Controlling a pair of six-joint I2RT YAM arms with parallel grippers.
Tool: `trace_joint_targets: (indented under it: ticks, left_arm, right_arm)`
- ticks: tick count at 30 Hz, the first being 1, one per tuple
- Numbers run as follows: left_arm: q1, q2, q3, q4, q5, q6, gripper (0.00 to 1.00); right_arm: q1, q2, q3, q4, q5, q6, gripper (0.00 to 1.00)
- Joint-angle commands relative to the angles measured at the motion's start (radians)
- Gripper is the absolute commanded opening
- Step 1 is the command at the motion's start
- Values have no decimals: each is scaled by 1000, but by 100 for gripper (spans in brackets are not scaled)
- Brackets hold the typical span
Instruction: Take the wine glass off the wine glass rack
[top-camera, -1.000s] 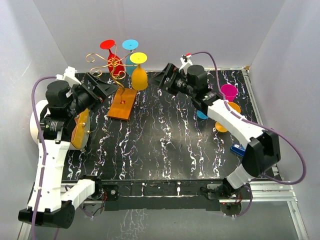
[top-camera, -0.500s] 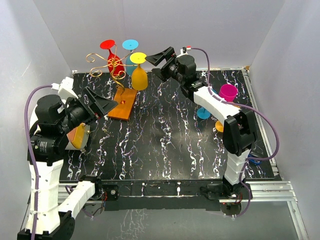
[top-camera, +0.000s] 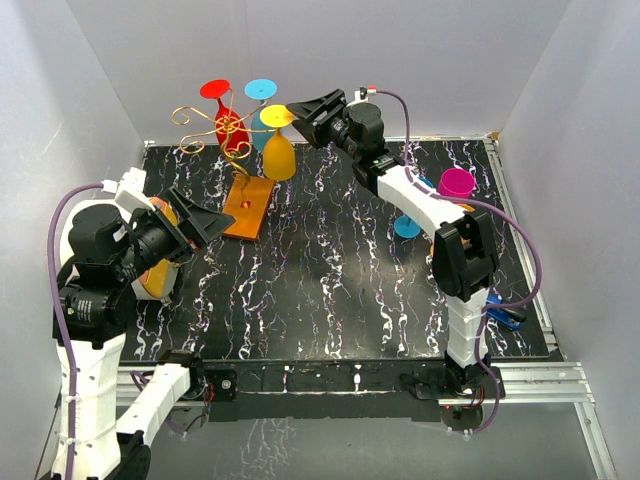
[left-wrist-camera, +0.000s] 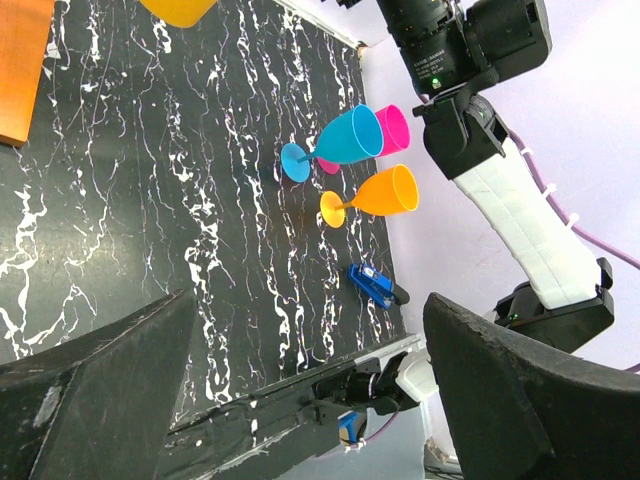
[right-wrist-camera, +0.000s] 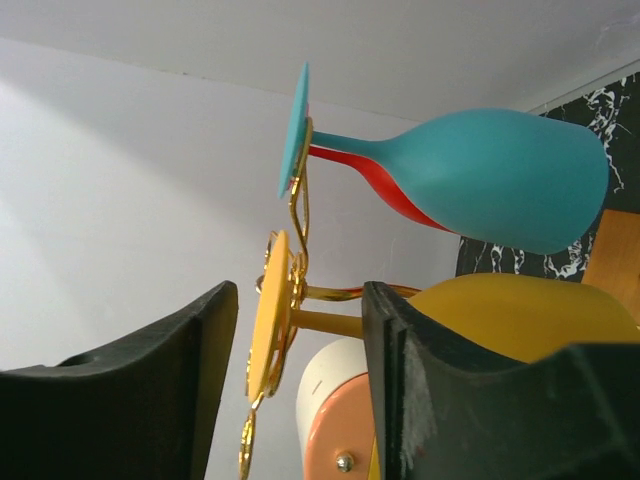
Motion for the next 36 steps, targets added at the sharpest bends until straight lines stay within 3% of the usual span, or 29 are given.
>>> trace_joint_targets:
  ticks: [1, 4, 20, 36]
  left_arm:
    - [7, -17, -4, -18, 18, -6, 94]
    - [8, -23, -5, -28, 10, -6, 94]
    - [7, -54, -25, -55, -16, -24, 94]
    - [8, -57, -20, -58, -25, -32, 94]
  right_arm:
    - [0, 18, 71, 85, -19, 49, 42]
    - [1, 18, 81, 86, -26, 52, 30]
    - [1, -30, 10, 153, -31, 108, 2]
    - [1, -168, -132, 171, -9, 114, 0]
